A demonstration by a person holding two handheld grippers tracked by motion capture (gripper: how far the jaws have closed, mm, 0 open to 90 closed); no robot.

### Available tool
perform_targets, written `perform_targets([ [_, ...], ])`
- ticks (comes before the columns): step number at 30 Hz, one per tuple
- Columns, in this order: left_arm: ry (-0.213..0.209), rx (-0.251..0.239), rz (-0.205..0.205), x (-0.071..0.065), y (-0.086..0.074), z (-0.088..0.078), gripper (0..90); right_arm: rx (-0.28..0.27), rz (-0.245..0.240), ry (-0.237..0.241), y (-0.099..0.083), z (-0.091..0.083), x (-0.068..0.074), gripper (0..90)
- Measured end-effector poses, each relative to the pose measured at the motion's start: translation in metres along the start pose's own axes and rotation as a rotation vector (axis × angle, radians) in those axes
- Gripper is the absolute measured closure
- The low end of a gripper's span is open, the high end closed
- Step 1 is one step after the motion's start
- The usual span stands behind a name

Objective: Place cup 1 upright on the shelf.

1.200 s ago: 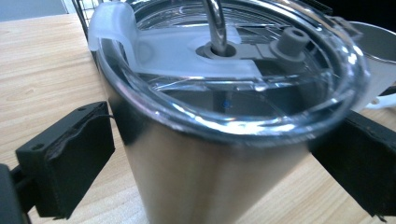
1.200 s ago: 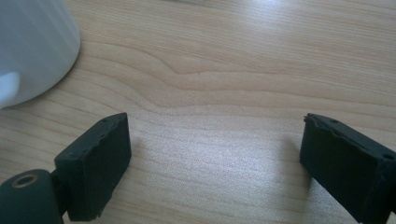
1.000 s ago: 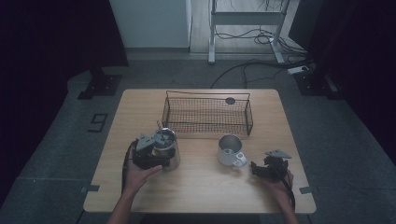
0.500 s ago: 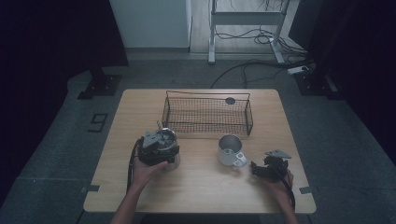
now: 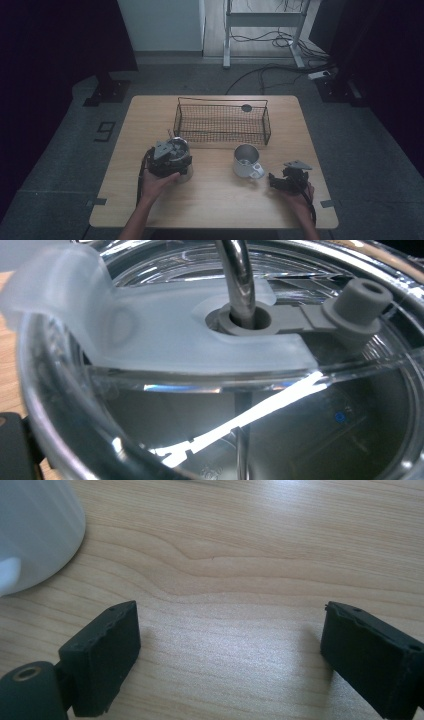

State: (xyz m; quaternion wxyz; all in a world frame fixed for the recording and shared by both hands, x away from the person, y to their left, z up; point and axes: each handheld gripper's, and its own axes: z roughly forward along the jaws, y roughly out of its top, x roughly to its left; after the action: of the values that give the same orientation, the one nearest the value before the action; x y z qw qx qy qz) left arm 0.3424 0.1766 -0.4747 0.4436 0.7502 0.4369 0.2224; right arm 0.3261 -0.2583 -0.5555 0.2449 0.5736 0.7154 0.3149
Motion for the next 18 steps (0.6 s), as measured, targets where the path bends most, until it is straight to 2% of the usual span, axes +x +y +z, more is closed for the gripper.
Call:
perform_targets([
  [5,0.009,0.001,-0.004,-0.001,0.0005,-0.0002,3.3,0.0,0.0,0.0,0.0,0.0,-0.0001,8.9],
  [11,-0.002,-0.008,-0.009,-0.0011,0.0014,-0.0017,3.6,0.0,0.001,0.001,0.0,0.0,-0.0001,9.1],
  [18,0.011,-0.015,-0.004,0.0011,0.0068,-0.0041,3.7,-0.002,0.003,0.001,-0.0001,-0.0001,-0.0002,9.5],
])
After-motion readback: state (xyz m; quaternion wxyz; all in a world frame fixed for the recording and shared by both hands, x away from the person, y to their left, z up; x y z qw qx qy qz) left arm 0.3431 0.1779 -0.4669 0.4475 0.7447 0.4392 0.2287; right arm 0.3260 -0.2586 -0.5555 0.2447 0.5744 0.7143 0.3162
